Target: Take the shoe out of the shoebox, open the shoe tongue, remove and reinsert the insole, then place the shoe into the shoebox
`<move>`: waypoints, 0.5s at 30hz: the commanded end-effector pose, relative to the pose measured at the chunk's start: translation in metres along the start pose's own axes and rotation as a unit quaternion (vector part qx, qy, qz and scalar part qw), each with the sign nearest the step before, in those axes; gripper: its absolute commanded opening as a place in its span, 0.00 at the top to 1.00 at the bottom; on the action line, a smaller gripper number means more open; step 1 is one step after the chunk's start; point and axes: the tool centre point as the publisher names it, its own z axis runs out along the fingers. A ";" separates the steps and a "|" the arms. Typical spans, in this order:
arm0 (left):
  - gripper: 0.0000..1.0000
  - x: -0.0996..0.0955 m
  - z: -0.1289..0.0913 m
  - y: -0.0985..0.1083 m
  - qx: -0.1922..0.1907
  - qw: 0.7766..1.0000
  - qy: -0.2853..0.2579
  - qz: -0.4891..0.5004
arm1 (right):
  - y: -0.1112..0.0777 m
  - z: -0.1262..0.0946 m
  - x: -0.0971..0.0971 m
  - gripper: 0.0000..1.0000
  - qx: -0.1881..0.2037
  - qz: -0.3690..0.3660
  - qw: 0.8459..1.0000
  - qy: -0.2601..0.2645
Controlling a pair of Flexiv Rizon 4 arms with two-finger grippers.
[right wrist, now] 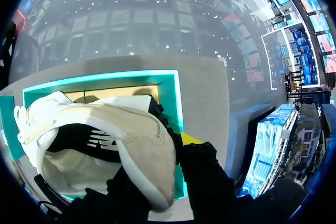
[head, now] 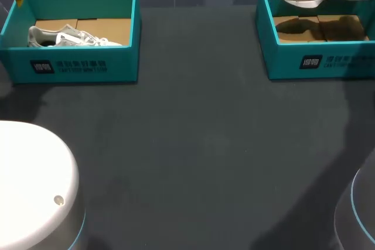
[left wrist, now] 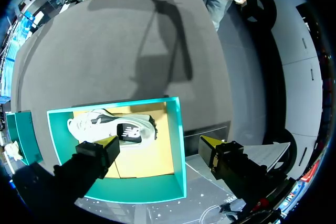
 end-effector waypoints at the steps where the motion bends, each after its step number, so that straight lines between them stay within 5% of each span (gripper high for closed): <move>1: 0.00 0.001 0.000 0.001 0.001 1.000 0.000 0.001 | -0.017 -0.020 -0.003 1.00 -0.017 0.003 1.000 -0.001; 15: 0.00 0.001 0.000 0.001 0.001 1.000 0.000 0.001 | -0.032 -0.071 -0.002 1.00 -0.035 0.003 0.999 0.008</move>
